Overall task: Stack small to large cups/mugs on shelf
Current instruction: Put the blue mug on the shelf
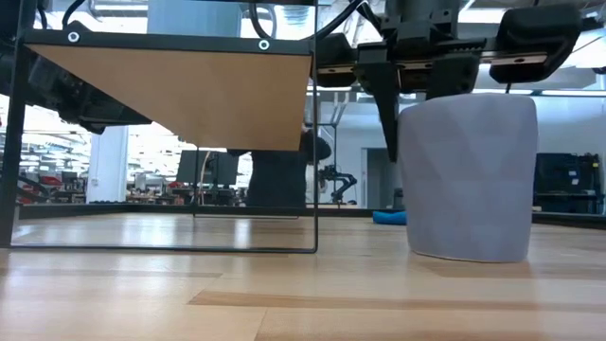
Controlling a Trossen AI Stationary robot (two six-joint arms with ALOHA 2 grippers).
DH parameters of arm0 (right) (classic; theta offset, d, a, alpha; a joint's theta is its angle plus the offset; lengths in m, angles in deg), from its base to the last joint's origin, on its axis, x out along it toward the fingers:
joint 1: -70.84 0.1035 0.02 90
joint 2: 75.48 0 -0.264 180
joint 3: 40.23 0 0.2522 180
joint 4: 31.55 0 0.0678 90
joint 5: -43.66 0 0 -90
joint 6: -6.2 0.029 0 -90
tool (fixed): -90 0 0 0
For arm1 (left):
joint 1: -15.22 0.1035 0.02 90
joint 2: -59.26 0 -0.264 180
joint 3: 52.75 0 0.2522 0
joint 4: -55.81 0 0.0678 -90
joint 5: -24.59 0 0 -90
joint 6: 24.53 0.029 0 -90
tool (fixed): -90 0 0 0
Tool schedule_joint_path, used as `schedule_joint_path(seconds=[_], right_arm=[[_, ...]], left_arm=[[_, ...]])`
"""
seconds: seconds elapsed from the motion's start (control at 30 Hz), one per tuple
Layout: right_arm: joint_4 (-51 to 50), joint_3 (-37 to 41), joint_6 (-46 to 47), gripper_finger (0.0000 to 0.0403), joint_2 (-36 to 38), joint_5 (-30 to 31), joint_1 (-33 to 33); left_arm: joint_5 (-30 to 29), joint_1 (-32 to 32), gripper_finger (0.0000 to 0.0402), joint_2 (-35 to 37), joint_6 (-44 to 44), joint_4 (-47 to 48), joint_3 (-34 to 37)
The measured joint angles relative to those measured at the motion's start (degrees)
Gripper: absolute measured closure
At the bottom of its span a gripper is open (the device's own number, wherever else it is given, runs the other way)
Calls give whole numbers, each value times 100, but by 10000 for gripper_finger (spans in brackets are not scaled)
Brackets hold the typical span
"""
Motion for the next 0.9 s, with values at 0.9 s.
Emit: schedule_joint_path(seconds=[0.9], right_arm=[[-1477, -1071, -144, 295, 69, 413, 36]], left_arm=[[15, 0, 401, -2, 2, -2, 0]])
